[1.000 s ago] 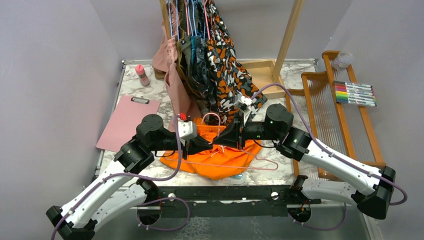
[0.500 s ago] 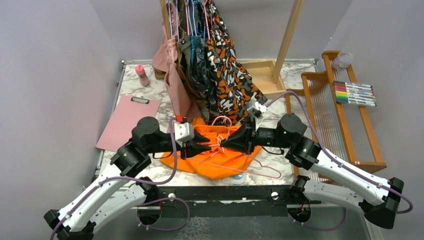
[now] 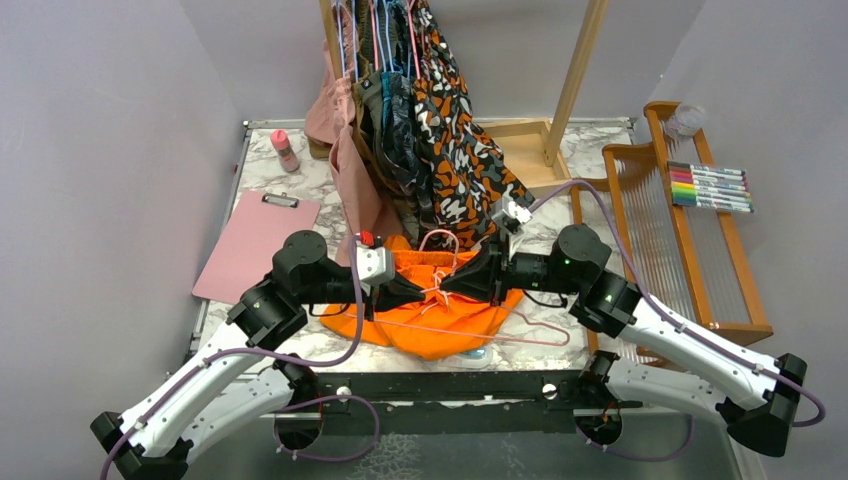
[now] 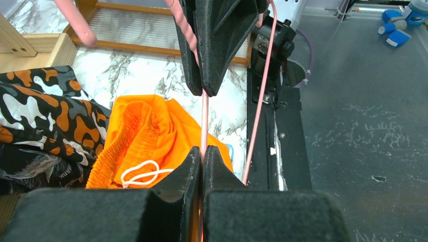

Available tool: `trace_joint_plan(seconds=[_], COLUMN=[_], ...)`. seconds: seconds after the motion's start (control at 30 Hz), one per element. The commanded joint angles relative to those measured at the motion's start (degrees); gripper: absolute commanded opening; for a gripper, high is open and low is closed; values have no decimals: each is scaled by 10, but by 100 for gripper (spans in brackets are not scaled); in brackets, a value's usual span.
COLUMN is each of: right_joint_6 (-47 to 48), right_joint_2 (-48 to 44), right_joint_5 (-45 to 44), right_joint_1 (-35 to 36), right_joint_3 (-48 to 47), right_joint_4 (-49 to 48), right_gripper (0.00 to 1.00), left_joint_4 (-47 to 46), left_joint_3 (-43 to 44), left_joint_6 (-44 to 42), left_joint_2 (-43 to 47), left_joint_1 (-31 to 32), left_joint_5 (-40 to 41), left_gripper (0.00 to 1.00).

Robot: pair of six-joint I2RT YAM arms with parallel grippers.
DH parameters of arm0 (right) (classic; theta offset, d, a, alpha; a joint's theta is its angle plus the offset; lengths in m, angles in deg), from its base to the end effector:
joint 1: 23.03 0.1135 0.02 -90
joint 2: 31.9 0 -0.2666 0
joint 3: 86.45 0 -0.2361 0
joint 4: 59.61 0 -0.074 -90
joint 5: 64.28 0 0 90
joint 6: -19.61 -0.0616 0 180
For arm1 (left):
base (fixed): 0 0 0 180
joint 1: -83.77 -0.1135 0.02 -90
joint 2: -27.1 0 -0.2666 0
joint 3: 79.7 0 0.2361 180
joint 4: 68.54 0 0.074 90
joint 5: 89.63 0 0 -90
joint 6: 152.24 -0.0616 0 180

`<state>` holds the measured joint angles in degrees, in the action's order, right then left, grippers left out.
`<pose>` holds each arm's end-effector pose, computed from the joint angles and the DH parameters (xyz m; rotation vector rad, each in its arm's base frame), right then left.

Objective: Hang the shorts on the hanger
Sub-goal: Pick up the hanger from the clothesline.

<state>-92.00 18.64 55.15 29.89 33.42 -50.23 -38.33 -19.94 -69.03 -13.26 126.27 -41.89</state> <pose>0.1031 0.1866 0.3591 -0.8892 1.5143 1.3869 0.0878 -0.1366 0.3421 1.2403 1.3597 -1.0894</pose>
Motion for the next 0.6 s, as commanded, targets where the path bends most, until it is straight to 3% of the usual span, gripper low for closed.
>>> trace_joint_plan(seconds=[0.0, 0.07, 0.17, 0.57], right_joint_6=[28, 42, 51, 59], right_joint_2=[6, 11, 14, 36], right_joint_5=[48, 51, 51, 83], right_joint_1=[9, 9, 9, 9], right_joint_3=[-40, -54, -60, -73], right_joint_4=[54, 81, 96, 107], right_gripper=[13, 22, 27, 29], left_joint_4=[-19, -17, -17, -17], left_joint_3=[11, 14, 19, 30], left_joint_6=[-16, -20, -23, -24], left_joint_2=[0, -4, -10, -24], left_joint_1=[-5, -5, -5, -5], left_joint_5=[17, 11, 1, -23], left_gripper=[0, 0, 0, 0])
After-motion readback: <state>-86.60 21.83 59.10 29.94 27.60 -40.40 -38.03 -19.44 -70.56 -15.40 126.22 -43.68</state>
